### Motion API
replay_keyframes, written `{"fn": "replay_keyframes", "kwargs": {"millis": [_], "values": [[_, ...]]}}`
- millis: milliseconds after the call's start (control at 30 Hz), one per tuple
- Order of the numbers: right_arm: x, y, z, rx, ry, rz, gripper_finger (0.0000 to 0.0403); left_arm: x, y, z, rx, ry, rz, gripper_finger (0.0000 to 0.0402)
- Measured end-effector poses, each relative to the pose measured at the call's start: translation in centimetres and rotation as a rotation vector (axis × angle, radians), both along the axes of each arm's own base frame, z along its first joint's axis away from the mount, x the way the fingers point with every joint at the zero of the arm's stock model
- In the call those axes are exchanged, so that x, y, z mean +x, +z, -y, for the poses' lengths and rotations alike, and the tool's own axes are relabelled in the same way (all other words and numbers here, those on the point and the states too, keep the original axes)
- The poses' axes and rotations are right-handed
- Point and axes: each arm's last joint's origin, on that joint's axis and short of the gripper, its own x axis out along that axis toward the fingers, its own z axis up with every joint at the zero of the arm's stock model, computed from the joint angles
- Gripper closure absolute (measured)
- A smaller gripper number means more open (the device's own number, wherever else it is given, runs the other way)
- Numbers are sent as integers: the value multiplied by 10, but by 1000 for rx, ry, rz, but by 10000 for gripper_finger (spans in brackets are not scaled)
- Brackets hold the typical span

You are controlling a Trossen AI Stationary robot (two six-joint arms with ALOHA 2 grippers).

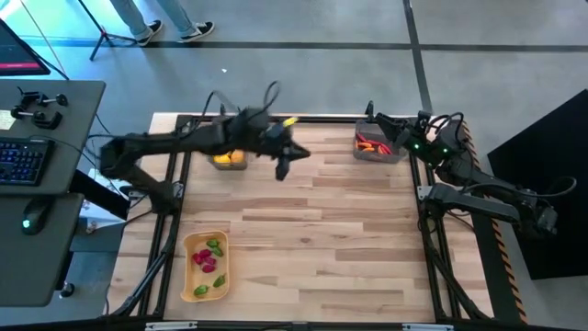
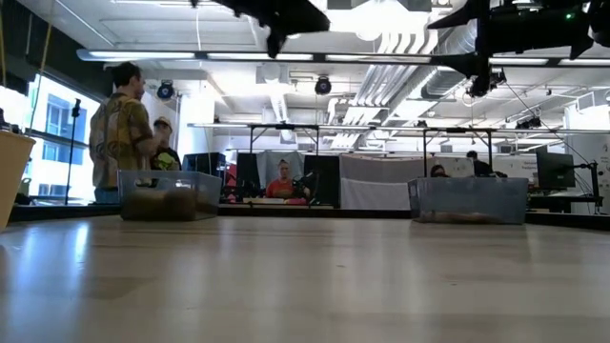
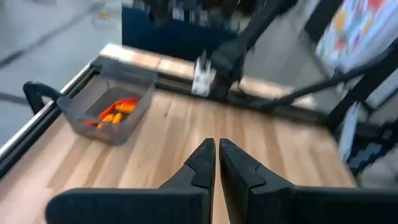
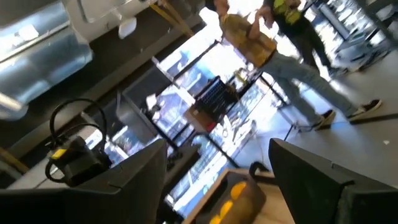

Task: Sort produce into baskets
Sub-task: Return to Home Position

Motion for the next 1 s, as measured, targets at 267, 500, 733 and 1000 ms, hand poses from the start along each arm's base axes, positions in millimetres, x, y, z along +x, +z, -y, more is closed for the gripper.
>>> {"fn": "replay_keyframes", "kwargs": {"millis": [267, 500, 733, 1000], "values": [[3, -5, -3, 12, 120, -54, 130, -63, -31, 45, -117, 144, 220, 399], [3, -5, -5, 5, 191, -53, 130, -111, -50, 56, -143, 219, 294, 401], [7, -3, -11, -3, 245, -40, 161, -148, -73, 57, -122, 209, 418, 401], [11, 6, -23, -40, 326, 44, 289, -177, -96, 55, -131, 204, 466, 401]]}}
